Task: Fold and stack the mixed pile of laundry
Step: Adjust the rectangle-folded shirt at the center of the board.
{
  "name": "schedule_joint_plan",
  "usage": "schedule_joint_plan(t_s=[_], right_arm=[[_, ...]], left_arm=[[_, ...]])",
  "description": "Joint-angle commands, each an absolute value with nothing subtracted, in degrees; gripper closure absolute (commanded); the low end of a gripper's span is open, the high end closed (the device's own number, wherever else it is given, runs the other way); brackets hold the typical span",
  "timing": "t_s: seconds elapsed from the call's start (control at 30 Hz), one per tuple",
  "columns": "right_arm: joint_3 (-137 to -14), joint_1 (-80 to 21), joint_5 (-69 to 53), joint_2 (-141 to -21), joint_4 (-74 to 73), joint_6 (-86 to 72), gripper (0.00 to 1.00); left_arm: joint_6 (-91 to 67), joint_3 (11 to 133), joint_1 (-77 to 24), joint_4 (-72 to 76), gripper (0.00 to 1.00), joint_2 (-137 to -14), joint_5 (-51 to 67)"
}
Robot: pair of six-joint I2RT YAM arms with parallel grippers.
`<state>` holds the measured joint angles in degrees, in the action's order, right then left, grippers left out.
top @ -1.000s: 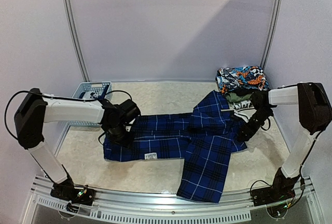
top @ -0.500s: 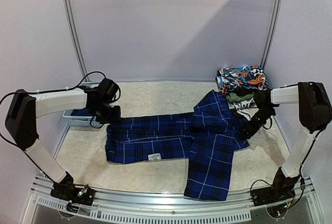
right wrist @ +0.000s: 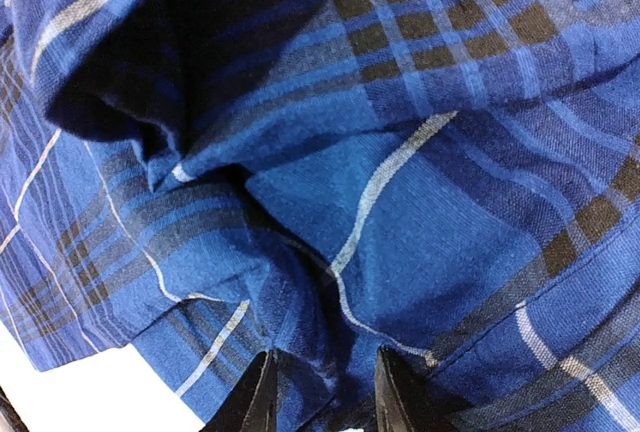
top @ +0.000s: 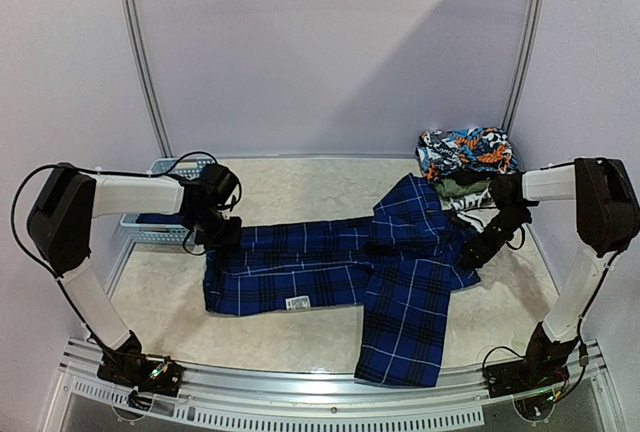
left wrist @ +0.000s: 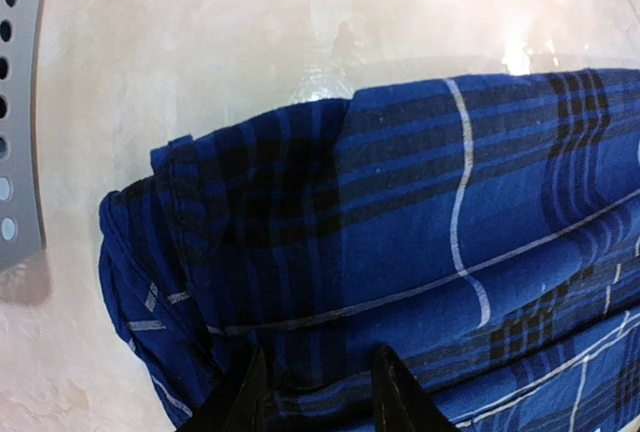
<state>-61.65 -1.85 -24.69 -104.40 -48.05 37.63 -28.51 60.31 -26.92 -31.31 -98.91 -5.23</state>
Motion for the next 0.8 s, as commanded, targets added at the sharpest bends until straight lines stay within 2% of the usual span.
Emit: schedule_joint_plan(t_s=[0.0, 0.2, 0.47, 0.67, 0.77], right_arm=[[-61.2, -1.9, -25.3, -106.9, -48.3, 37.6, 0.66], [-61.6, -1.9, -26.1, -107.5, -48.9, 37.6, 0.66], [-62.1, -1.9, -27.0, -108.2, -49.6, 37.5, 0.66], [-61.8, -1.9, -27.0, -108.1, -49.9, 37.9, 0.66], [-61.8, -1.9, -27.1, -108.3, -49.8, 37.9, 0.66]], left_arm=[[-25.9, 59.0, -26.5, -31.9, 0.61, -96.6, -7.4], [-18.2, 60.6, -26.5, -33.8, 0.50, -94.7, -9.8], [-9.6, 64.6, -27.0, -35.5, 0.43, -102.3, -0.7], [-5.9, 63.9, -30.6, -37.8, 0.49, -99.5, 1.6], [-4.2, 63.4, -32.2, -40.5, 0.61, -98.0, 0.2]])
